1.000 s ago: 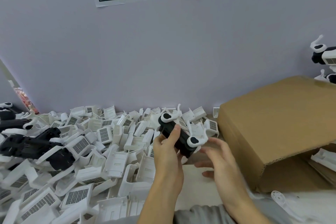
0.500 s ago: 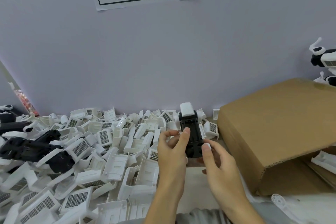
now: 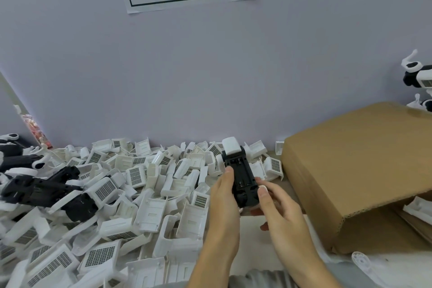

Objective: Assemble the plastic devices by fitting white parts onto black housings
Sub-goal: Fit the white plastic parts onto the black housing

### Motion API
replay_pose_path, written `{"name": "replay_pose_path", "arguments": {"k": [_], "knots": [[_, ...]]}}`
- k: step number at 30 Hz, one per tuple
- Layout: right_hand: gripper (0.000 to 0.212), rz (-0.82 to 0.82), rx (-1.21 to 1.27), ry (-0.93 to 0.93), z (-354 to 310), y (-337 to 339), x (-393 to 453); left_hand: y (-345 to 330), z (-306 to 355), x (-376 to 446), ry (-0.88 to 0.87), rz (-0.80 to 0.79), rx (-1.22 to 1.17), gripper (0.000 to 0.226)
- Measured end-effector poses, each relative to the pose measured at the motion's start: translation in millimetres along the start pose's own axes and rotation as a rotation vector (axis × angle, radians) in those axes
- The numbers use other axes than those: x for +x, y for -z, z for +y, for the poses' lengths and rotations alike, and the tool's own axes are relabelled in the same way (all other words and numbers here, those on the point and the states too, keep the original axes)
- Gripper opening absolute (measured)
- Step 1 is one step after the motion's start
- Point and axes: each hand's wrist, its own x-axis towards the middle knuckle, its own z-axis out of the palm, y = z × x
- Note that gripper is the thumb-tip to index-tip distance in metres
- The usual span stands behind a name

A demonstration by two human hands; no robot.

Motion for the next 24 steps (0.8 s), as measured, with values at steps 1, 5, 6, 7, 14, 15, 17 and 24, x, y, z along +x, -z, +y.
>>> {"name": "replay_pose_path", "arguments": {"k": [1, 5, 6, 7, 14, 15, 17, 24], "knots": [[0.022, -0.008, 0.007, -0.026, 1, 0, 0, 0, 1, -1, -0.018, 0.027, -0.006, 0.043], [0.027, 0.016, -0.055, -0.126, 7, 3, 4, 8, 11, 4, -0.145, 0.262, -0.145, 0.037], [0.028, 0.012, -0.101, -0.132, 9, 3, 5, 12, 14, 6, -0.181, 0.324, -0.188, 0.034], [0.029, 0.0, -0.151, -0.13, 11, 3, 6, 15, 16, 8, -0.214, 0.368, -0.237, 0.031], [0.038, -0.043, -0.426, 0.023, 13, 0, 2, 18, 22, 8, -0.304, 0.471, -0.34, 0.025], [0.04, -0.061, -0.492, 0.05, 12, -2, 1, 17, 22, 8, -0.309, 0.474, -0.336, 0.027], [0.044, -0.095, -0.637, 0.087, 11, -6, 1, 17, 22, 10, -0.308, 0.462, -0.318, 0.031], [0.058, -0.148, -1.177, 0.107, 5, -39, 11, 17, 27, 10, -0.234, 0.427, -0.325, 0.028]]}}
